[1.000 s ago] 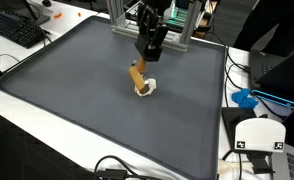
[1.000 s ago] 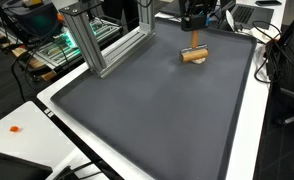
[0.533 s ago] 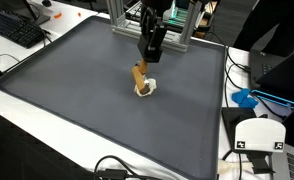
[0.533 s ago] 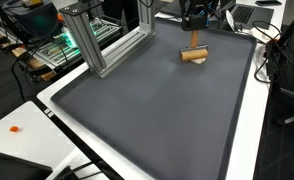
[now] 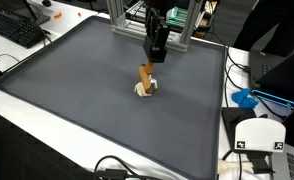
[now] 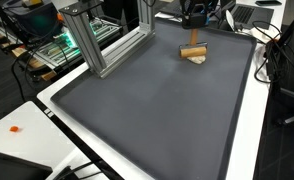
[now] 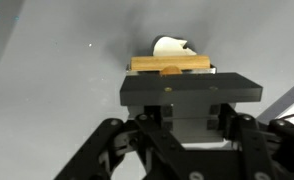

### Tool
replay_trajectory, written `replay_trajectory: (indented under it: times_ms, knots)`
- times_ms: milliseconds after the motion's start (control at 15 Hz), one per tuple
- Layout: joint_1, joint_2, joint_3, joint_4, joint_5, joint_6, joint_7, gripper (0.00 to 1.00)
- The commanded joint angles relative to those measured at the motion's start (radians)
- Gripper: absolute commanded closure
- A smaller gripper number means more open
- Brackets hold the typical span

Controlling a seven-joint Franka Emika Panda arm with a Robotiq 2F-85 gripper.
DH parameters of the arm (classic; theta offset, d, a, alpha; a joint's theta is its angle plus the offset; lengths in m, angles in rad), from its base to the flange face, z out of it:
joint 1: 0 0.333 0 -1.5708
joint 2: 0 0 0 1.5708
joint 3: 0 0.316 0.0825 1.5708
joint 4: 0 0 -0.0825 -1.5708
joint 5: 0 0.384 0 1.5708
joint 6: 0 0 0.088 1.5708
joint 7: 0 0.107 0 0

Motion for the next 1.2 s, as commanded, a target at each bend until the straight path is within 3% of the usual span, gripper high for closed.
replay_trajectory:
  times_ms: [0, 1133]
  knots:
    - [0.002, 0.024, 0.018, -0.004, 0.04, -0.015, -0.01, 0.65]
    - [0.009, 0.032, 0.057, 0.007, 0.069, -0.054, -0.08, 0.65]
